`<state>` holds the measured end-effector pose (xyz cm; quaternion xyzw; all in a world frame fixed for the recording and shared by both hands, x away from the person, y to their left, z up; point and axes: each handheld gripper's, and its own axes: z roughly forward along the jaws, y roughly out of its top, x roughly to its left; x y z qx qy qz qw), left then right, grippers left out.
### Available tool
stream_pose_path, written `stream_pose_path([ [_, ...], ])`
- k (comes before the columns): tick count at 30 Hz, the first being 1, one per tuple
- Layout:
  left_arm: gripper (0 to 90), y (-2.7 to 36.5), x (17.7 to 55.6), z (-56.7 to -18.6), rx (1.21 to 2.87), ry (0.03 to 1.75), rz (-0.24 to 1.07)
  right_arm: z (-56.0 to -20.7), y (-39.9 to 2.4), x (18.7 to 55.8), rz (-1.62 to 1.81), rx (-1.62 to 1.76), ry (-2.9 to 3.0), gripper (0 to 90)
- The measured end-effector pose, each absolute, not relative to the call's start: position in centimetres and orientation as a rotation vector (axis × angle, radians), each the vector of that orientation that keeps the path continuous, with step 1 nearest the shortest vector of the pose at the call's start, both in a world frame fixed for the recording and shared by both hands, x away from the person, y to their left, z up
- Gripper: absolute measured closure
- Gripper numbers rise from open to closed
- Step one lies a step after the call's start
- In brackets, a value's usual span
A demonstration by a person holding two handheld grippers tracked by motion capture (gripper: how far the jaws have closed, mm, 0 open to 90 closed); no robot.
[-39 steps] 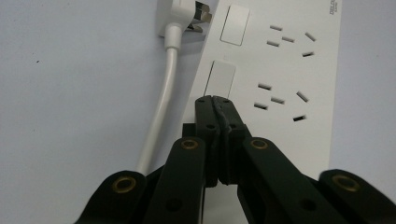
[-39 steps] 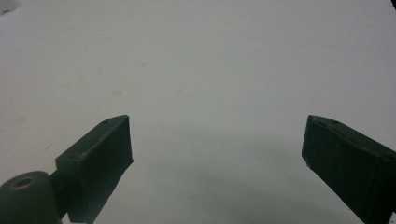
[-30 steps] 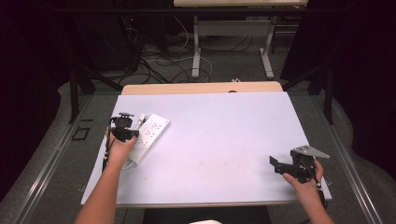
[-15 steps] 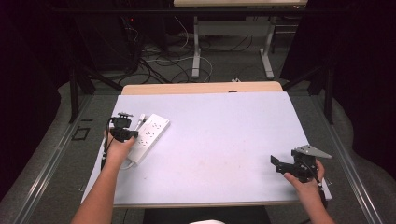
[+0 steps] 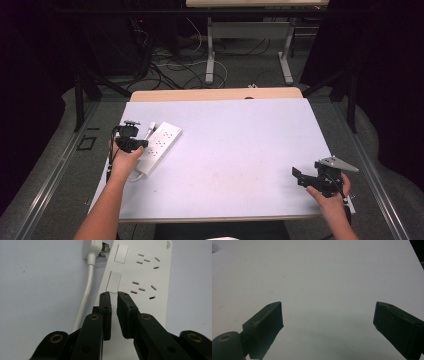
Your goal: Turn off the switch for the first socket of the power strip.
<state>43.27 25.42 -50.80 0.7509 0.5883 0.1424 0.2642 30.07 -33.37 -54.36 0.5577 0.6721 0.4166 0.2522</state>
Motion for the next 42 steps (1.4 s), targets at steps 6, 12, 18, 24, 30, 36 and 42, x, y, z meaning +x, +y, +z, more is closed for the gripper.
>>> stream_pose_path([
  [6, 76.8, 25.6, 42.7, -50.3, 2.006, 1.565, 0.362, -54.4, -33.2, 30.0, 1.143, 1.511, 1.829, 8.2],
  [12, 73.0, 25.8, 42.2, -49.9, 1.99, 1.549, 0.337, -54.4, -33.3, 30.1, 1.132, 1.515, 1.829, 8.2],
  [18, 67.5, 25.7, 41.6, -49.2, 1.98, 1.528, 0.328, -54.4, -33.1, 30.1, 1.137, 1.52, 1.829, 8.3],
  [24, 60.9, 25.3, 41.0, -48.6, 1.986, 1.486, 0.342, -54.4, -33.2, 30.1, 1.139, 1.518, 1.831, 8.3],
  [30, 54.1, 24.8, 40.4, -48.1, 1.962, 1.461, 0.359, -54.3, -33.1, 30.1, 1.14, 1.509, 1.83, 8.3],
  [36, 47.3, 24.6, 39.8, -47.8, 1.968, 1.422, 0.374, -54.5, -33.1, 30.2, 1.146, 1.504, 1.817, 8.3],
  [42, 42.8, 24.1, 38.9, -47.5, 1.957, 1.388, 0.386, -54.4, -33.1, 30.1, 1.143, 1.521, 1.817, 8.3],
])
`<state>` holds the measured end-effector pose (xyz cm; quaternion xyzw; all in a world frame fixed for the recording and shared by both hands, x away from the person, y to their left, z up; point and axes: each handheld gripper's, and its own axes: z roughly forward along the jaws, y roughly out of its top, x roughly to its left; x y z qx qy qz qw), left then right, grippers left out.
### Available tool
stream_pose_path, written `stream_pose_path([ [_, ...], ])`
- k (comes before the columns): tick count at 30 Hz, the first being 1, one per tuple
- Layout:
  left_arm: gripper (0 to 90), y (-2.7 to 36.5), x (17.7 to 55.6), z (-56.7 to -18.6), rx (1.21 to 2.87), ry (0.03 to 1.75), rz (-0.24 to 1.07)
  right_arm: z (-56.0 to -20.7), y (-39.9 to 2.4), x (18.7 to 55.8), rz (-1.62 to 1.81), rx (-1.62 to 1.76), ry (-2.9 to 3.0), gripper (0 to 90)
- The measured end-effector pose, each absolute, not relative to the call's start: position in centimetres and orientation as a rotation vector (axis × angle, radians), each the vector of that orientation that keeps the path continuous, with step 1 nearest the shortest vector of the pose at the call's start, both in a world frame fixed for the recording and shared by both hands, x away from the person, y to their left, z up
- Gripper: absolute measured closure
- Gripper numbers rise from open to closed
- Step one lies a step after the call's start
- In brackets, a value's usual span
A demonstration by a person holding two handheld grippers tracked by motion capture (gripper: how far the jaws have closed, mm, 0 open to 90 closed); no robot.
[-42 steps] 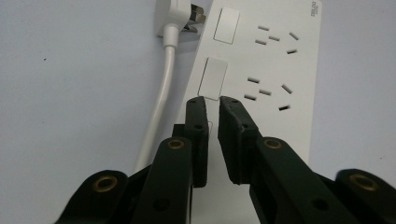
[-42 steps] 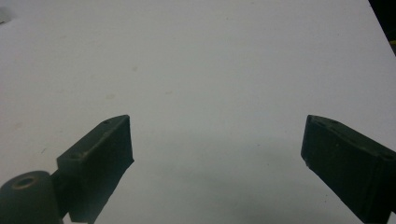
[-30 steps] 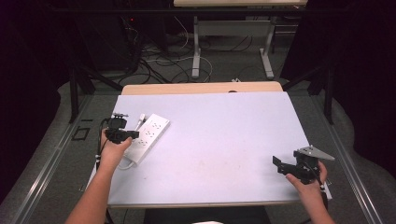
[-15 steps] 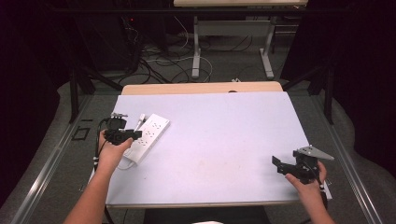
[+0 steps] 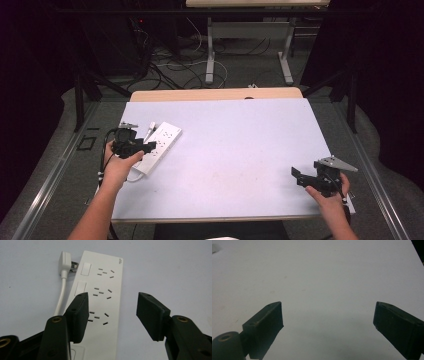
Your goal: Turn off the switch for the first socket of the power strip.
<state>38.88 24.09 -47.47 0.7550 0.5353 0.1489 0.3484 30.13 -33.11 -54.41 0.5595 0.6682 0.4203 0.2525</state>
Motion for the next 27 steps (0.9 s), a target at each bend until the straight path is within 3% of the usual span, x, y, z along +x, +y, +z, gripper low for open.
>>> stream_pose_path([
  [18, 33.1, 21.0, 35.8, -47.2, 1.964, 1.216, 0.4, -54.5, -33.0, 30.2, 1.165, 1.501, 1.789, 8.3],
  [27, 16.3, 19.6, 34.5, -47.9, 1.943, 1.197, 0.35, -54.3, -33.2, 30.0, 1.15, 1.514, 1.82, 8.3],
])
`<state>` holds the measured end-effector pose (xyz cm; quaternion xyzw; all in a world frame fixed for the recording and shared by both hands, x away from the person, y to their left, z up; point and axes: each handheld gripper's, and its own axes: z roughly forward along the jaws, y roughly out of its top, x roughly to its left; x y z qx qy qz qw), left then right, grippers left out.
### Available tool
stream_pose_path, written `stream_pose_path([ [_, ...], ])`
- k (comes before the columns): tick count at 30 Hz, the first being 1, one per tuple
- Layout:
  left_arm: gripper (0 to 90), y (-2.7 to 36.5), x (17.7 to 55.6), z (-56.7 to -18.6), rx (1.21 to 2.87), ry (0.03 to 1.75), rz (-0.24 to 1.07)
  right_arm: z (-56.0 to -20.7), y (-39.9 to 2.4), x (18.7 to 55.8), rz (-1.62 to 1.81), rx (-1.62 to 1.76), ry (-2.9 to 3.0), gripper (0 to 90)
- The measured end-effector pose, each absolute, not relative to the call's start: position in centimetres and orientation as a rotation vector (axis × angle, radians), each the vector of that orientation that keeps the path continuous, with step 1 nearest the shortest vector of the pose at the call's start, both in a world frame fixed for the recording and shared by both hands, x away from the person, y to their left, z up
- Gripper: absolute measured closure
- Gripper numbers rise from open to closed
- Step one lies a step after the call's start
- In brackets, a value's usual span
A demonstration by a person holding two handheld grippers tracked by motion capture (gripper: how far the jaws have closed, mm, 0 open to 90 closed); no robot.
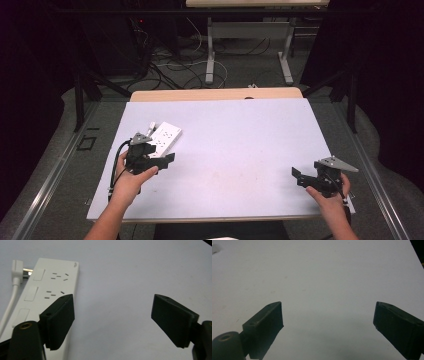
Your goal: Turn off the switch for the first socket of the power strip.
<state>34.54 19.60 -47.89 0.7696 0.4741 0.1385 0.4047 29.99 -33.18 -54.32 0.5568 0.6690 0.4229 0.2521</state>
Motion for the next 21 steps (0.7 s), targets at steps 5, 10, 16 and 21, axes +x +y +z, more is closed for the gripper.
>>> stream_pose_path([
  [5, 6.6, 18.7, 33.8, -48.3, 1.946, 1.173, 0.328, -54.3, -33.2, 30.0, 1.152, 1.51, 1.82, 8.3],
  [10, 0.2, 18.0, 33.0, -48.6, 1.971, 1.118, 0.323, -54.2, -33.2, 29.9, 1.136, 1.516, 1.828, 8.3],
  [16, 0.2, 17.2, 32.3, -49.5, 1.946, 1.102, 0.332, -54.2, -33.2, 29.9, 1.14, 1.515, 1.826, 8.3],
  [21, 0.2, 16.7, 32.0, -50.4, 1.947, 1.106, 0.319, -54.2, -33.2, 29.9, 1.143, 1.512, 1.825, 8.3],
])
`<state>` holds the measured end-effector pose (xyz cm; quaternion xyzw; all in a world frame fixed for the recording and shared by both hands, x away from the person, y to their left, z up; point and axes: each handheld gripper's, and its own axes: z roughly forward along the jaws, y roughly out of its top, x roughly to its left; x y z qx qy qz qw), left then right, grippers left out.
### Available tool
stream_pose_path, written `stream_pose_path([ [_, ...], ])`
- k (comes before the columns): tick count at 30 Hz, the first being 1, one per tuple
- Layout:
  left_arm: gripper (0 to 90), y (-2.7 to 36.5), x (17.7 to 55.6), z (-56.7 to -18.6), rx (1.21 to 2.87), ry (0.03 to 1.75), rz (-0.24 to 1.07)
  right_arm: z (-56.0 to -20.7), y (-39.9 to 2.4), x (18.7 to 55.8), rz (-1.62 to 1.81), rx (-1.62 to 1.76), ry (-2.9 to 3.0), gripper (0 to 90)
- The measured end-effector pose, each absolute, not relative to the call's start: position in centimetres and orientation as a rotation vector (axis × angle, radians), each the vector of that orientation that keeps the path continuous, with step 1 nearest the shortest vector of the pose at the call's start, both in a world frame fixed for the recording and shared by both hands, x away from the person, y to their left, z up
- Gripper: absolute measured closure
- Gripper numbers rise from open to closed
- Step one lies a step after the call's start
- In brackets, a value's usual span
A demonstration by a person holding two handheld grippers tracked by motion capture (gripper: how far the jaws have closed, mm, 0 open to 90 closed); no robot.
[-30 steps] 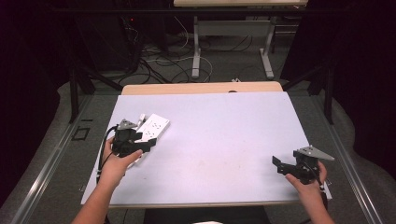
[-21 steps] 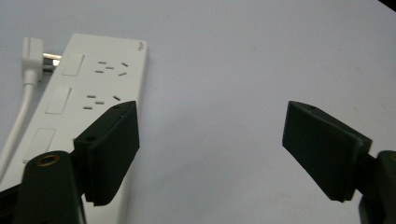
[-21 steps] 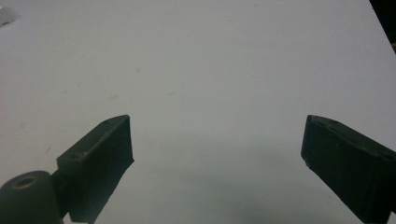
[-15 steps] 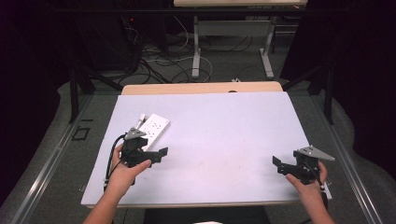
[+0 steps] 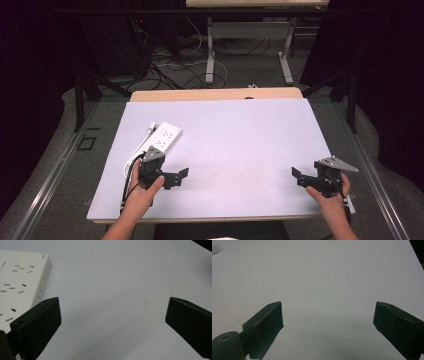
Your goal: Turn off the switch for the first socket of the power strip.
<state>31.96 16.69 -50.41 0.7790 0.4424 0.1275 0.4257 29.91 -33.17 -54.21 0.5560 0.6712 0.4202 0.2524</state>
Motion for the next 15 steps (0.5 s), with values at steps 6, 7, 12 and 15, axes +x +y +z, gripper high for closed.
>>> stream_pose_path([
  [6, 0.2, 16.3, 31.7, -51.9, 1.97, 1.116, 0.284, -54.2, -33.2, 29.9, 1.143, 1.513, 1.825, 8.3],
  [7, 0.2, 16.2, 31.8, -52.2, 1.966, 1.116, 0.3, -54.2, -33.2, 29.9, 1.143, 1.513, 1.825, 8.3],
  [12, 0.2, 16.3, 31.9, -53.0, 1.969, 1.12, 0.31, -54.2, -33.2, 29.9, 1.144, 1.511, 1.826, 8.3],
  [15, 0.2, 16.4, 32.0, -53.4, 1.948, 1.136, 0.293, -54.2, -33.2, 29.9, 1.145, 1.51, 1.827, 8.3],
])
